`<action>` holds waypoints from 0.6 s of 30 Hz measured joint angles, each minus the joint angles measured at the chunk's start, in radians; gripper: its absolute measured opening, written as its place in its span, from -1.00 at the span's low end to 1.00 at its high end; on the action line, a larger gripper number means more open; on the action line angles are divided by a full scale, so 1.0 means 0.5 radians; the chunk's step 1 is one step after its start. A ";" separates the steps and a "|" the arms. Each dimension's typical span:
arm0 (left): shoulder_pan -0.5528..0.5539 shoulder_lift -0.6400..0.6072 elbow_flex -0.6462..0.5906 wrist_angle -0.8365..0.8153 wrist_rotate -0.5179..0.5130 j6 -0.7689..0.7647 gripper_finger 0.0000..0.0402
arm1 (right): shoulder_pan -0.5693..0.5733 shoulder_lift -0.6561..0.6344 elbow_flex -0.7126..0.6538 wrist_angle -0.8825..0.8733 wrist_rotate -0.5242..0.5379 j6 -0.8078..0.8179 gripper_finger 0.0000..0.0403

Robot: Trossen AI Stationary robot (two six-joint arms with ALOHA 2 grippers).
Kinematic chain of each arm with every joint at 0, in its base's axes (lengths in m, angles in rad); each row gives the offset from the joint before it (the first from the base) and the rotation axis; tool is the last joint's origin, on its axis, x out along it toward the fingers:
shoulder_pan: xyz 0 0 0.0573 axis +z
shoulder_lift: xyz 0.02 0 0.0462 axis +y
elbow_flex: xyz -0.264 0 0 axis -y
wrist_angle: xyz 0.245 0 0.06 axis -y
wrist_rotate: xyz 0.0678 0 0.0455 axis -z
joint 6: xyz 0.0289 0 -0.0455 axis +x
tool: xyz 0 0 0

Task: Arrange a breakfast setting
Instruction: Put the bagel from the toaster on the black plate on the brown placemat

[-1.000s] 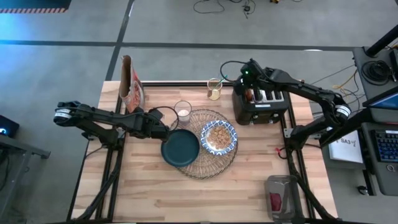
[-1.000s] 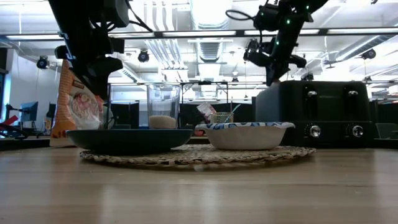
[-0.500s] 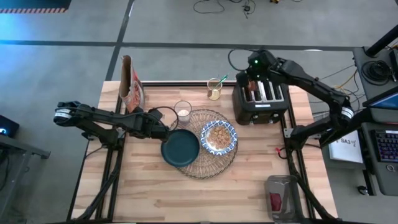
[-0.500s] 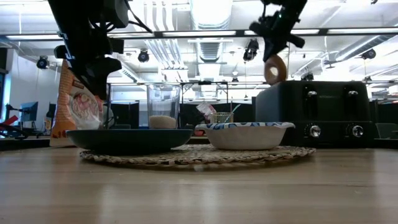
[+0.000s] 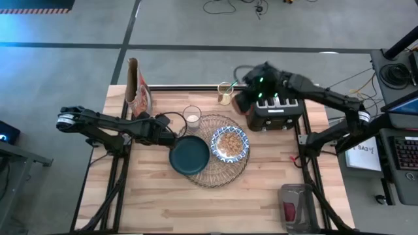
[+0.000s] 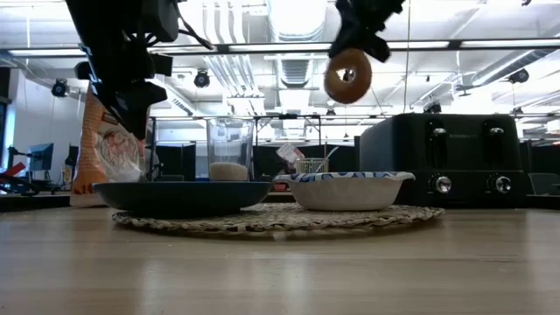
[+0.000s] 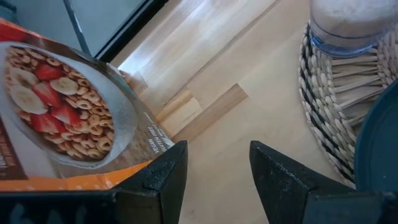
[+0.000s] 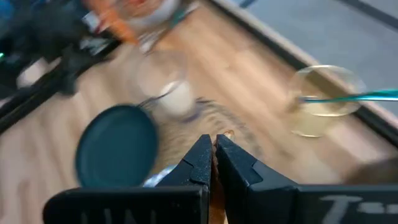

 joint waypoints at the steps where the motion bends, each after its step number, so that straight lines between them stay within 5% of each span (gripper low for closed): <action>1: 0.000 0.000 0.000 -0.012 -0.001 -0.014 -0.22 | 0.068 0.015 -0.006 0.023 0.002 -0.004 -0.96; 18: 0.000 0.000 0.000 -0.072 -0.014 -0.032 -0.22 | 0.933 0.506 -0.036 0.774 0.487 -0.382 -0.96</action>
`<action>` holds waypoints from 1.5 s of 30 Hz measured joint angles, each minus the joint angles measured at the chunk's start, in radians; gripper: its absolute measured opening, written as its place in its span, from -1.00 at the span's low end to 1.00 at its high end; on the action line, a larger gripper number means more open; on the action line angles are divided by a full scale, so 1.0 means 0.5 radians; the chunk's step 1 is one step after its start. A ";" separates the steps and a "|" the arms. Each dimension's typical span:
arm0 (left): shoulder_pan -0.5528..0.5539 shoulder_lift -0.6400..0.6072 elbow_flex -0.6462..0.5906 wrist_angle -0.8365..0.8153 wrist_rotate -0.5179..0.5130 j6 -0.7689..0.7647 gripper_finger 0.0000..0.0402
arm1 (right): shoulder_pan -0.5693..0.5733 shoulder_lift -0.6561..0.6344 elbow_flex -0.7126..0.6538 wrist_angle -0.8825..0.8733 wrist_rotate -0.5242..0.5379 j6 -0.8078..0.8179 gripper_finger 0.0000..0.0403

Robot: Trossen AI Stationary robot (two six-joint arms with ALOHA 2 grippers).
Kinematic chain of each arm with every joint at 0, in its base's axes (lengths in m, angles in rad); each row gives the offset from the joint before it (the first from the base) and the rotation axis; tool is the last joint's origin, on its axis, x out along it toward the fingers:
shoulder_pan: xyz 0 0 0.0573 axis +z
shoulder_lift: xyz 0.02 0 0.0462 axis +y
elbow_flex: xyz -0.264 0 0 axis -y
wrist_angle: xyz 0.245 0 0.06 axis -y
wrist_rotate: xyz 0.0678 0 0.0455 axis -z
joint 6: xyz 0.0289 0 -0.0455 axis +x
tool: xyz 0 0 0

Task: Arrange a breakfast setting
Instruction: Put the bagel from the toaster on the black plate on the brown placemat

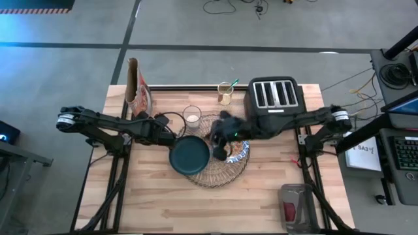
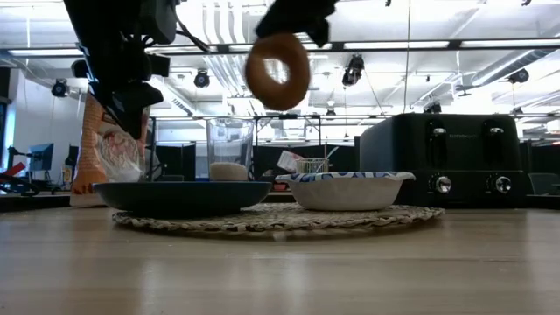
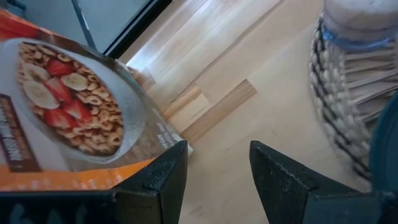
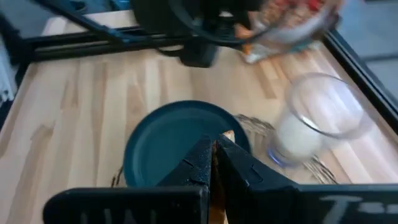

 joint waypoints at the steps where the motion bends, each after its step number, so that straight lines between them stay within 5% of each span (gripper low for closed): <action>1: 0.000 0.000 0.000 -0.017 0.000 0.000 -0.22 | 0.022 0.033 0.000 0.047 0.001 -0.036 -0.96; 12: 0.000 0.000 0.000 -0.114 0.000 0.000 -0.22 | 0.155 0.356 -0.001 0.456 0.211 -0.356 -0.96; 35: 0.000 -0.002 0.000 -0.136 0.010 0.000 -0.22 | 0.168 0.808 -0.002 0.830 0.246 -1.080 -0.95; 45: 0.000 -0.002 0.000 -0.135 0.016 0.000 -0.22 | 0.167 0.822 -0.002 0.825 0.247 -1.086 -0.61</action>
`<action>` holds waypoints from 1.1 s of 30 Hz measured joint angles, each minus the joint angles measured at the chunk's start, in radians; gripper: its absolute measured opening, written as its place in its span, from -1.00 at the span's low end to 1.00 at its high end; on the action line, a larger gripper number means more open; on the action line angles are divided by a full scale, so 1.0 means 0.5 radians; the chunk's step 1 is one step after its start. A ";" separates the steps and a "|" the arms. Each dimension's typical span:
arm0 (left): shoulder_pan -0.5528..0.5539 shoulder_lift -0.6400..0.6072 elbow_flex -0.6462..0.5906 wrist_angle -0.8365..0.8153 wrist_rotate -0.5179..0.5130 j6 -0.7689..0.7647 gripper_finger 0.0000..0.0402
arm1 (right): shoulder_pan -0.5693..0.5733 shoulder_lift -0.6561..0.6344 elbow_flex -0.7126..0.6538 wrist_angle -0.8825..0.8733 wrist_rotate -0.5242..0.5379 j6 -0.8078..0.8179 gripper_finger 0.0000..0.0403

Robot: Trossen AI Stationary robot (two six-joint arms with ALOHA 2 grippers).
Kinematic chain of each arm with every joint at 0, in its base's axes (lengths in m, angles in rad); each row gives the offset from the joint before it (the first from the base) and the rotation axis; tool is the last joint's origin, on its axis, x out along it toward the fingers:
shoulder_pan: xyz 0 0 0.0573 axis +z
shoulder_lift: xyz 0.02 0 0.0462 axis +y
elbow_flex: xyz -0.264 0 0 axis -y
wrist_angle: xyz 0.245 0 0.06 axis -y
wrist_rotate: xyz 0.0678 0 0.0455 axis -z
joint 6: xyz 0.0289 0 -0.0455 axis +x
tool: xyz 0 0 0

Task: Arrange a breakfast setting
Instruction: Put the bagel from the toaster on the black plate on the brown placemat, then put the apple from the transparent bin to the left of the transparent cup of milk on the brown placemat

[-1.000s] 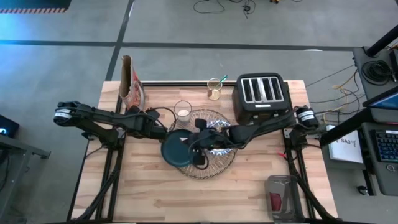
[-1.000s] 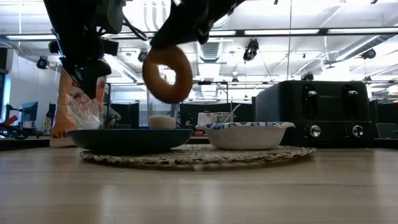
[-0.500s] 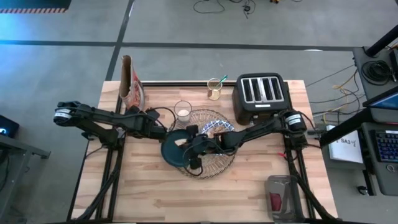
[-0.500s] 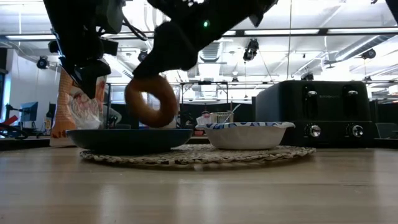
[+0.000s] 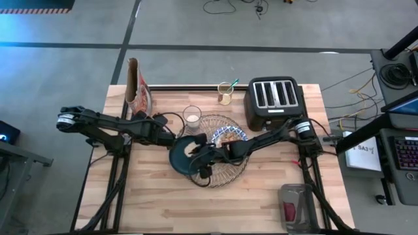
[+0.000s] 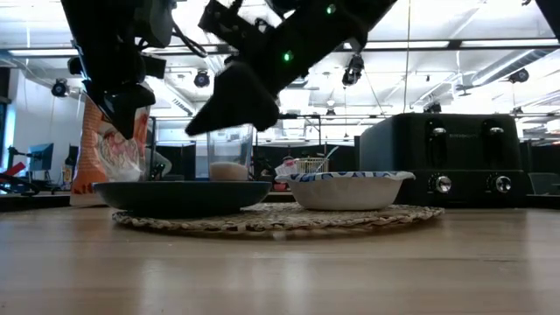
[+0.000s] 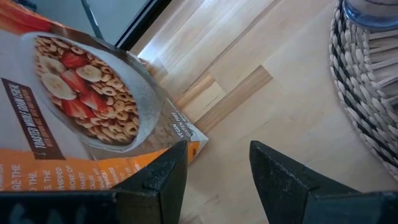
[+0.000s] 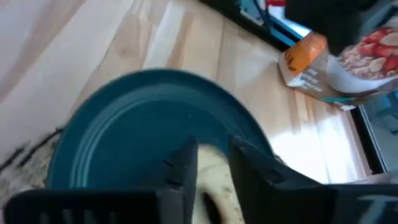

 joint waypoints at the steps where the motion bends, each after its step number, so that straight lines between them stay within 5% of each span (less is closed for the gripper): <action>1: 0.000 0.000 0.000 0.001 0.001 0.000 -0.22 | 0.000 -0.019 0.000 -0.002 0.001 0.022 -0.56; 6: 0.000 0.000 0.000 0.000 0.053 0.000 -0.22 | 0.005 -0.199 0.003 -0.129 0.001 0.457 -0.37; 15: 0.000 0.000 0.000 0.012 0.057 -0.006 -0.22 | 0.055 -0.669 0.004 -1.159 -0.013 1.369 -0.36; 28: 0.000 0.000 0.000 0.027 0.057 -0.022 -0.22 | 0.447 -1.032 -0.158 -2.141 -0.091 2.863 -0.32; 33: 0.000 0.001 0.000 0.027 0.057 -0.049 -0.22 | 0.677 -1.045 -0.269 -2.360 -0.363 3.551 -0.32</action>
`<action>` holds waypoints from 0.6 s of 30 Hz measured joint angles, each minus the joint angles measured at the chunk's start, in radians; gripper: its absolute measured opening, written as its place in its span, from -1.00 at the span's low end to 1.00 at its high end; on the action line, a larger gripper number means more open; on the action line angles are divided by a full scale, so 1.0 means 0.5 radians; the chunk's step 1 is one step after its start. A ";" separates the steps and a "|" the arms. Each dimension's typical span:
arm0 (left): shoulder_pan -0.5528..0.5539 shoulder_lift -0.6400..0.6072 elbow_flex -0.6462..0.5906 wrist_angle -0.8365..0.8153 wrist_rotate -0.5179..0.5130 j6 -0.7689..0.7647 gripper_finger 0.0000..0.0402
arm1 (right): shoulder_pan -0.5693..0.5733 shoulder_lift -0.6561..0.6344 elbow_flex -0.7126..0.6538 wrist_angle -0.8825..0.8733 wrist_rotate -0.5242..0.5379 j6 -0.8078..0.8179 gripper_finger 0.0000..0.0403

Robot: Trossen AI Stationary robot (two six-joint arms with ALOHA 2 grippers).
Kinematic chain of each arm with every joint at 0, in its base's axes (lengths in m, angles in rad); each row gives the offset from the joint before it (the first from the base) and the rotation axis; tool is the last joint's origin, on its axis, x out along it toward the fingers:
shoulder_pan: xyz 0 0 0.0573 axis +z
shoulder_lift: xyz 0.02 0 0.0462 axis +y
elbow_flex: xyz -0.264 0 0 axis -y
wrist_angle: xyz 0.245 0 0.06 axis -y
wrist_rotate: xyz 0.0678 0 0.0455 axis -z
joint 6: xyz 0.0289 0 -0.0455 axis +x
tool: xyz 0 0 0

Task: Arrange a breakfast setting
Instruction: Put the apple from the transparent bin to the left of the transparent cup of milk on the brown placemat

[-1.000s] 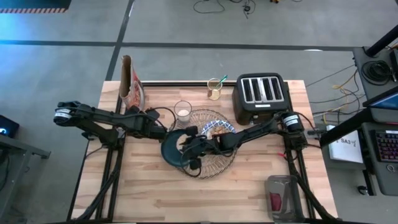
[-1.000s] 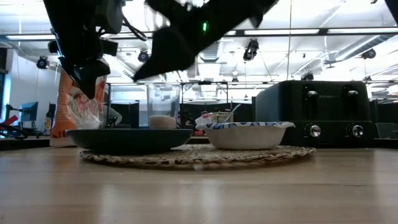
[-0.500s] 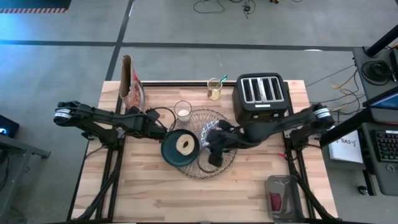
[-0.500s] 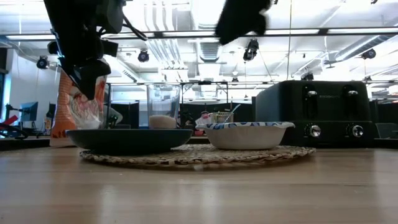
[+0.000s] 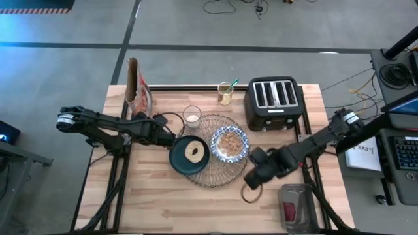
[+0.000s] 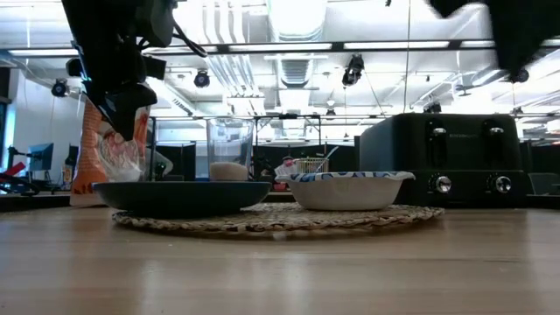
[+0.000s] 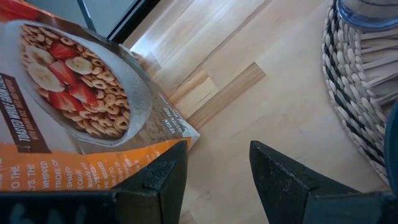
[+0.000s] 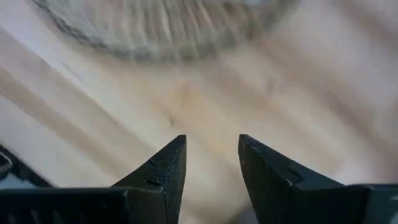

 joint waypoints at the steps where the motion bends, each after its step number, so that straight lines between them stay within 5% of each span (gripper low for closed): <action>1: 0.000 0.000 0.000 0.000 0.000 -0.002 -0.22 | 0.047 0.000 -0.007 -0.030 -0.049 0.122 -0.32; 10: 0.000 0.000 0.000 -0.001 -0.001 -0.003 -0.22 | 0.384 0.008 -0.026 -0.101 -0.326 0.970 -0.32; 18: 0.000 0.001 0.000 -0.021 -0.001 -0.001 -0.22 | 0.548 0.008 -0.031 -0.159 -0.534 1.348 -0.32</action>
